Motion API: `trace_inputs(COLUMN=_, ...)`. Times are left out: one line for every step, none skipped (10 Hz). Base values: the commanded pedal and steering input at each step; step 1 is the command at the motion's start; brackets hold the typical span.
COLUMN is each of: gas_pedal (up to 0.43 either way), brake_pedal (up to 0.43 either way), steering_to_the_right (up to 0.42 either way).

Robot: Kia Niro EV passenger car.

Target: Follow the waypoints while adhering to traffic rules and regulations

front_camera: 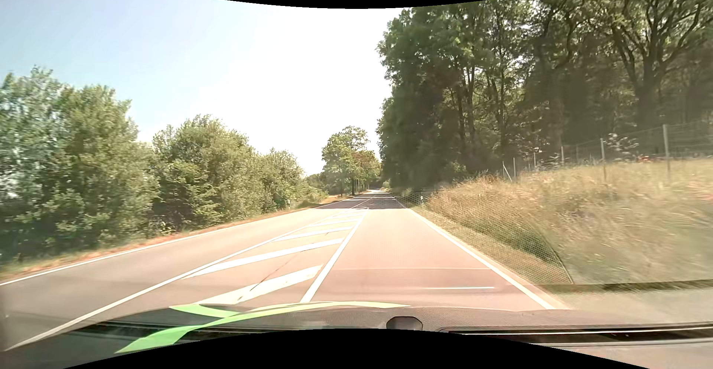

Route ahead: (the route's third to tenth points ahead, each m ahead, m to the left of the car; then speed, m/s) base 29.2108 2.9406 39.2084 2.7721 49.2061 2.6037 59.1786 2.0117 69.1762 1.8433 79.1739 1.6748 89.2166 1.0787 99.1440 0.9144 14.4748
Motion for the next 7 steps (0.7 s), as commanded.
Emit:
trace_inputs(gas_pedal=0.469, brake_pedal=0.000, steering_to_the_right=0.005)
trace_inputs(gas_pedal=0.469, brake_pedal=0.000, steering_to_the_right=0.005)
trace_inputs(gas_pedal=0.469, brake_pedal=0.000, steering_to_the_right=0.005)
trace_inputs(gas_pedal=0.469, brake_pedal=0.000, steering_to_the_right=0.005)
trace_inputs(gas_pedal=0.469, brake_pedal=0.000, steering_to_the_right=0.005)
trace_inputs(gas_pedal=0.469, brake_pedal=0.000, steering_to_the_right=0.005)
trace_inputs(gas_pedal=0.469, brake_pedal=0.000, steering_to_the_right=0.003)
